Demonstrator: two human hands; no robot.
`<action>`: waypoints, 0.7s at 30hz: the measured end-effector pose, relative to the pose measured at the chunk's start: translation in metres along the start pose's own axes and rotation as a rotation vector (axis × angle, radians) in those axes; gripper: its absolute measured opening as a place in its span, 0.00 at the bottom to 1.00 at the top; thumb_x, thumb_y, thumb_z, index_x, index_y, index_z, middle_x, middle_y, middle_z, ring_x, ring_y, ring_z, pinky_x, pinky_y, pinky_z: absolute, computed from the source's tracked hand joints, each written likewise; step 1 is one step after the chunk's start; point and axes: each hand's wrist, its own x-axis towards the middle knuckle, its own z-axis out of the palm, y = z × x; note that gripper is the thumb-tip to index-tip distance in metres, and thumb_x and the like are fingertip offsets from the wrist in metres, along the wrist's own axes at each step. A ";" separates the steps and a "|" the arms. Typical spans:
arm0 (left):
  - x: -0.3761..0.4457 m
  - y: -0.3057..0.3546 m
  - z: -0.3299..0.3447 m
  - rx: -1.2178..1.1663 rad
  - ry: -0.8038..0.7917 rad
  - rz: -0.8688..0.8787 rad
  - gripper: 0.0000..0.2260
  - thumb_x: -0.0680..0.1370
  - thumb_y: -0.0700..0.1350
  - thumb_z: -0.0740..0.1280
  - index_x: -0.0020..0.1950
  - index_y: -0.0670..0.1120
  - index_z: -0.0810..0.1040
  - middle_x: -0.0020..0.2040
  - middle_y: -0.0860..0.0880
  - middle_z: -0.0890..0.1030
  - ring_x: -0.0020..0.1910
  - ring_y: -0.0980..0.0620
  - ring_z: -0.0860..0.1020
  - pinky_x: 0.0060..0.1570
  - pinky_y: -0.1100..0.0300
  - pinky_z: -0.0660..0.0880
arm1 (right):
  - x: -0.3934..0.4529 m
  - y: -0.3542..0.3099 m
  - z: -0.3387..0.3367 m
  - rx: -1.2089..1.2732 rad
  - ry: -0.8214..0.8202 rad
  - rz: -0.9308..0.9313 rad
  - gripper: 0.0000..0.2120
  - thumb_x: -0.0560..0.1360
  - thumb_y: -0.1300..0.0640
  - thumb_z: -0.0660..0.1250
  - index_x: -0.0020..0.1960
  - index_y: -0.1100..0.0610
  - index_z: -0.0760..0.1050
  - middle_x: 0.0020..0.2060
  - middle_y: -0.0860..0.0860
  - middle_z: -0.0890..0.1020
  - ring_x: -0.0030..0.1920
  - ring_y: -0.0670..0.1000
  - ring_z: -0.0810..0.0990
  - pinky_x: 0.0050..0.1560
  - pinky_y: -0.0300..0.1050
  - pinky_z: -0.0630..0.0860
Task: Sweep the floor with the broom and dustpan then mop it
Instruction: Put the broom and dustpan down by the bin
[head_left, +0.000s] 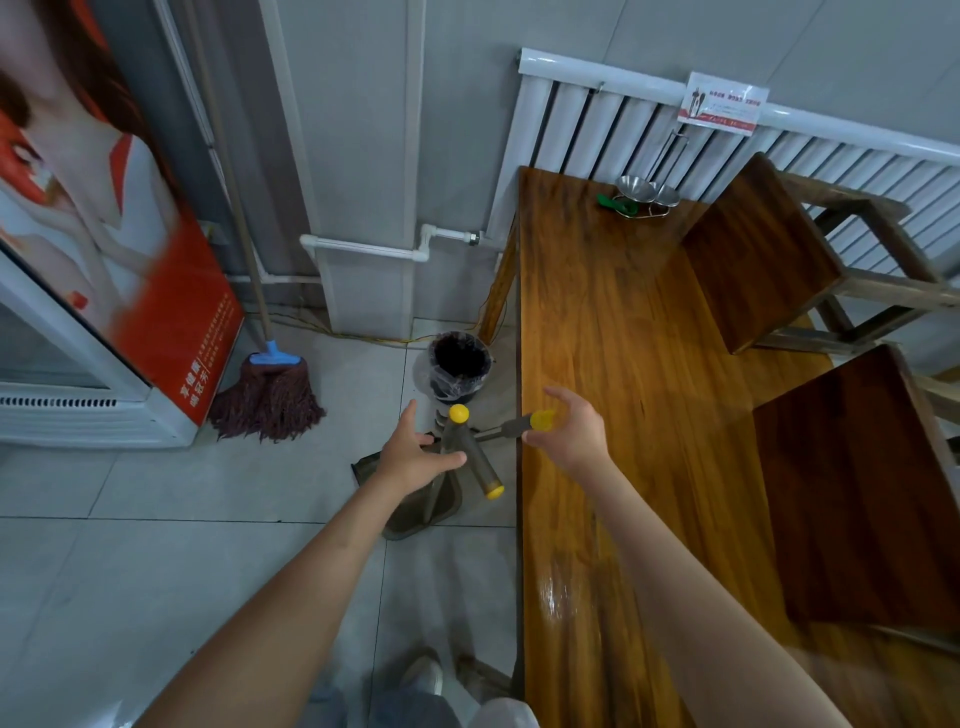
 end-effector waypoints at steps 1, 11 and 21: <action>0.001 0.000 -0.008 0.016 0.005 0.004 0.49 0.68 0.47 0.78 0.78 0.51 0.48 0.66 0.43 0.74 0.66 0.46 0.71 0.64 0.54 0.67 | 0.000 -0.005 -0.002 0.007 0.010 -0.003 0.35 0.68 0.58 0.77 0.72 0.54 0.67 0.69 0.52 0.72 0.70 0.53 0.69 0.64 0.48 0.71; 0.014 0.007 -0.127 0.079 0.093 0.064 0.48 0.66 0.45 0.79 0.78 0.51 0.54 0.62 0.43 0.76 0.61 0.46 0.75 0.58 0.55 0.74 | -0.004 -0.100 0.019 -0.008 -0.021 -0.115 0.34 0.69 0.55 0.76 0.72 0.56 0.67 0.69 0.52 0.72 0.70 0.53 0.69 0.66 0.47 0.69; 0.033 -0.008 -0.258 0.148 0.125 0.101 0.41 0.69 0.45 0.77 0.77 0.48 0.59 0.64 0.43 0.76 0.63 0.47 0.74 0.59 0.59 0.69 | 0.015 -0.200 0.097 -0.034 -0.090 -0.119 0.33 0.69 0.53 0.76 0.70 0.56 0.69 0.63 0.52 0.77 0.65 0.53 0.74 0.62 0.44 0.71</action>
